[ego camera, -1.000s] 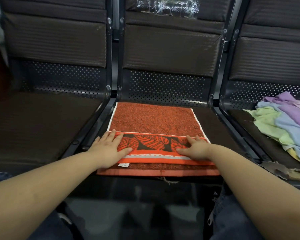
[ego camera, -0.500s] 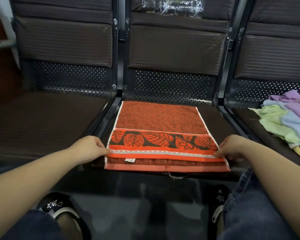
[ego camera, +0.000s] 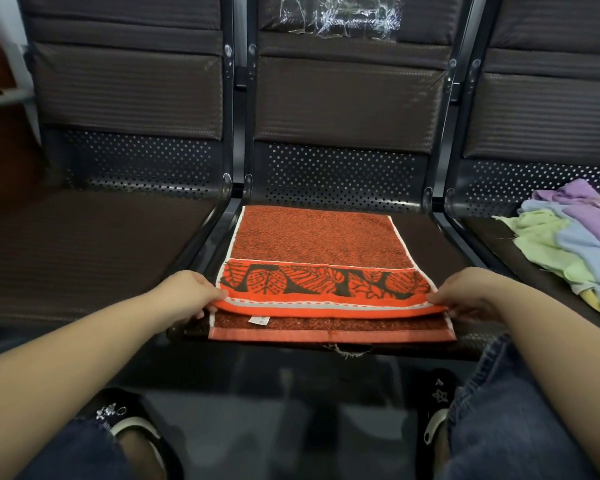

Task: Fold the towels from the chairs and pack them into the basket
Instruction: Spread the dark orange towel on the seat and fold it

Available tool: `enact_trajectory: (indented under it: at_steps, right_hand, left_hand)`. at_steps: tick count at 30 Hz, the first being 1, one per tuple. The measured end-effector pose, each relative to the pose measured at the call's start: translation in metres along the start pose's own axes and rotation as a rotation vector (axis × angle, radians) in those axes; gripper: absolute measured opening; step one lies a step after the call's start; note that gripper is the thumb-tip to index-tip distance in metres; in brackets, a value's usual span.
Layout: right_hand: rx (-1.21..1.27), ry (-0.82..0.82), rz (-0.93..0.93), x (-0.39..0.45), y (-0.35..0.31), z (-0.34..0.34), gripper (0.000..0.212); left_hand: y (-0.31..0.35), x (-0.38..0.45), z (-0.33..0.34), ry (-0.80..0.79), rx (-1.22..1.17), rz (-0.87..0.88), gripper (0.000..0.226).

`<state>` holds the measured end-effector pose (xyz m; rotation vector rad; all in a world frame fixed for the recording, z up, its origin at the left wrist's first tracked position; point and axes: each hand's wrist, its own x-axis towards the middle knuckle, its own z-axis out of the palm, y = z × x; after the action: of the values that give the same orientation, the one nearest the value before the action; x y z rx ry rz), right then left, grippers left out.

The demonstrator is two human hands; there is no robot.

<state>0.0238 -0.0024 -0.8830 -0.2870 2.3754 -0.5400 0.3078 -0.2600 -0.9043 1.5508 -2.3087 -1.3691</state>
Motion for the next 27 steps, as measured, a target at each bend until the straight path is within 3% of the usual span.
enact_trajectory:
  at_steps: [10,14,21,27]
  right_hand:
    - [0.269,0.037,-0.132,-0.023,-0.005,-0.025,0.015]
    - [0.222,0.003,-0.126,-0.025,0.0,-0.028,0.014]
    - [0.034,-0.176,0.047,-0.021,0.011,-0.023,0.02]
    - [0.03,-0.141,0.045,-0.015,0.018,-0.017,0.012]
  left_hand:
    - [0.016,-0.013,-0.026,-0.019,-0.287,-0.054,0.009]
    - [0.018,-0.021,-0.026,-0.054,-0.222,-0.081,0.01]
    - [0.009,-0.025,-0.021,-0.303,-0.026,-0.205,0.013]
    - [0.0,-0.021,-0.014,-0.299,0.081,-0.217,0.018]
